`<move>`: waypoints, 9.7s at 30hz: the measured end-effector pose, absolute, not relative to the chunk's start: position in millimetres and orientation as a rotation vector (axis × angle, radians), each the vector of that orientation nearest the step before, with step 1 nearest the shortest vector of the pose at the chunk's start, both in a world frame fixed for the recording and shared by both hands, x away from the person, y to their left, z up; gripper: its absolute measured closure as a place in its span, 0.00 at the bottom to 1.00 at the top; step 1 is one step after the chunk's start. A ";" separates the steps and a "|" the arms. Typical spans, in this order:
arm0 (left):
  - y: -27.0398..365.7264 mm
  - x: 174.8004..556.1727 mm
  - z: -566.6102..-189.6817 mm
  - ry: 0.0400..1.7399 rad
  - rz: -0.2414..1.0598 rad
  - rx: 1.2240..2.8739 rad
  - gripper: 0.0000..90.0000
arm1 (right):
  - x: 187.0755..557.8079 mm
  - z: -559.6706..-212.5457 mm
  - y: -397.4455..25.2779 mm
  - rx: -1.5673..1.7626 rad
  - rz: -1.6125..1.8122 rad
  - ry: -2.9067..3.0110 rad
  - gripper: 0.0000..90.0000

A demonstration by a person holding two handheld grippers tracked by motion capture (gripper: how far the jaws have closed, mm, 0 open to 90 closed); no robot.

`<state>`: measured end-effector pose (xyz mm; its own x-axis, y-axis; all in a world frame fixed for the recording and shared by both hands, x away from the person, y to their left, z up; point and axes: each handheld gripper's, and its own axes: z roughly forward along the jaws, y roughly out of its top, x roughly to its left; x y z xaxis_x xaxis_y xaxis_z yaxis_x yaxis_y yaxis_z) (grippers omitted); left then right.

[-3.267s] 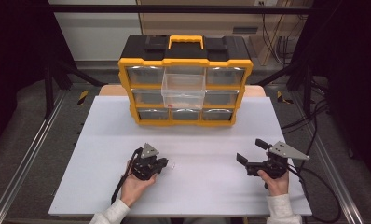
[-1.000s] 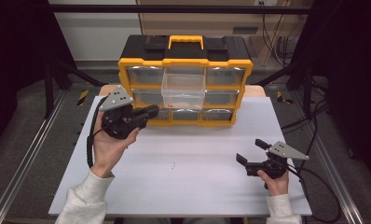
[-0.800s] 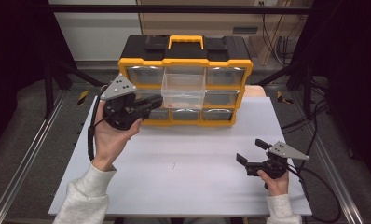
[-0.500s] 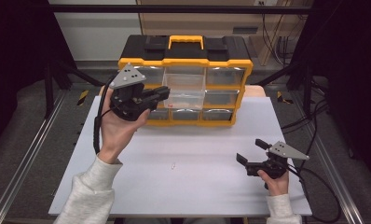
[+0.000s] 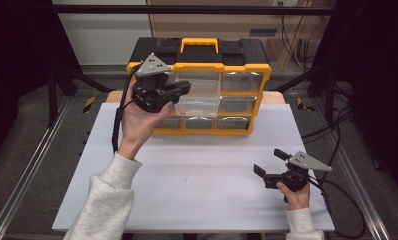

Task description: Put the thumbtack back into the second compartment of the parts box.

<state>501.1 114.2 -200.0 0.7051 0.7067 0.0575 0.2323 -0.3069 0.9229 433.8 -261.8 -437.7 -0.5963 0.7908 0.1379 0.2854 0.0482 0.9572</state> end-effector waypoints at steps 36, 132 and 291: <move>118.5 527.2 -214.7 0.770 0.589 1.873 0.63 | 433.5 -436.5 -263.5 1.075 1.576 1.895 0.01; 124.9 458.7 -466.5 0.974 0.358 2.115 0.24 | 432.7 -436.7 -263.1 1.083 1.567 1.897 0.01; 130.3 513.0 -215.9 0.786 0.624 1.775 0.58 | 432.0 -434.4 -264.9 1.086 1.585 1.885 0.01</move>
